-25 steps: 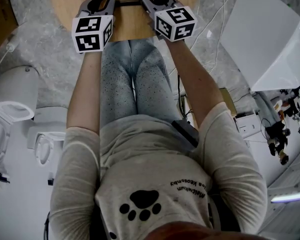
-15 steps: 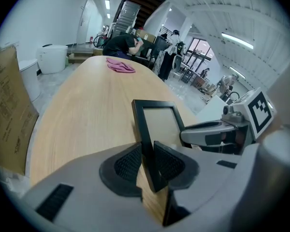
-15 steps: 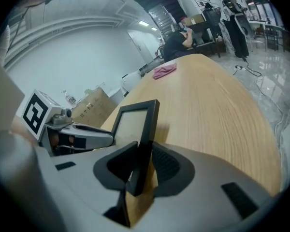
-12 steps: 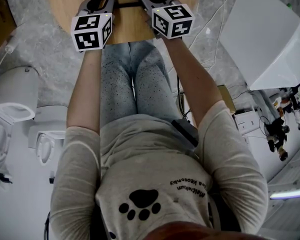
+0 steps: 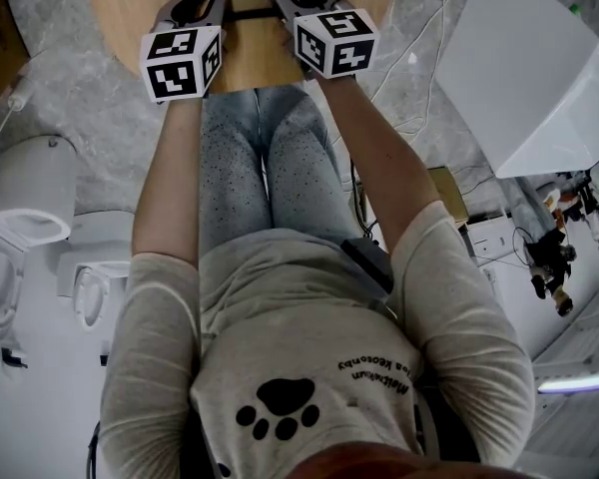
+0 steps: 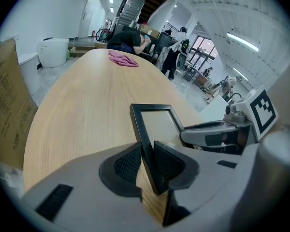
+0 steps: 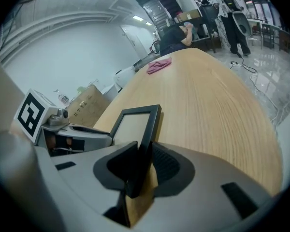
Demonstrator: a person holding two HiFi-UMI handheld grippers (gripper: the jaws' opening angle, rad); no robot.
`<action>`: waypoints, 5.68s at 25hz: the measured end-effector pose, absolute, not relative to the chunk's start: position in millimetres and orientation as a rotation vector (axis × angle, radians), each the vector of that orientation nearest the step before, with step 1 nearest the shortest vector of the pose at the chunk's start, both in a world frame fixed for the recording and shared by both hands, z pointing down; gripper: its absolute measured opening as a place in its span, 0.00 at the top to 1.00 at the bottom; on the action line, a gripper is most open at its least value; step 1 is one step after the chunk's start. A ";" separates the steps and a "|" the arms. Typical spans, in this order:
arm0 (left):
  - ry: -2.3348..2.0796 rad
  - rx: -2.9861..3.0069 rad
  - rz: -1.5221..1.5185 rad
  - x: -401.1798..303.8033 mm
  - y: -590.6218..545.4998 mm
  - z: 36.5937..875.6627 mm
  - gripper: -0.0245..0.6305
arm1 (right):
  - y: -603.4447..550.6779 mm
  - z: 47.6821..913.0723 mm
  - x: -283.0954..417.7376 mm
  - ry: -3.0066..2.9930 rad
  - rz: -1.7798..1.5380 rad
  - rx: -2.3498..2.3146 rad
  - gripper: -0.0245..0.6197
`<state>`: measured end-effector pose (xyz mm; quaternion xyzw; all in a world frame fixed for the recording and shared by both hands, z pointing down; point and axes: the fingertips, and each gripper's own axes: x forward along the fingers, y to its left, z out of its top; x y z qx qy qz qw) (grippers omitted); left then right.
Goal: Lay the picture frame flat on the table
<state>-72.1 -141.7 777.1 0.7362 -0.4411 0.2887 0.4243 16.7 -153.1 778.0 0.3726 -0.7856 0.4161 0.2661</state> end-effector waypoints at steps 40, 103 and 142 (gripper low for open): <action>-1.228 1.898 0.764 -70.5 -135.5 762.7 0.91 | -159.4 767.1 28.6 -2.000 1.037 1.132 0.76; -1.576 2.318 0.310 -72.2 -107.3 351.1 0.95 | -118.3 322.4 38.9 -2.579 0.509 1.508 0.95; -1.810 2.525 -0.023 -33.3 -90.3 194.5 0.95 | -100.4 200.2 54.1 -2.804 0.051 1.479 0.95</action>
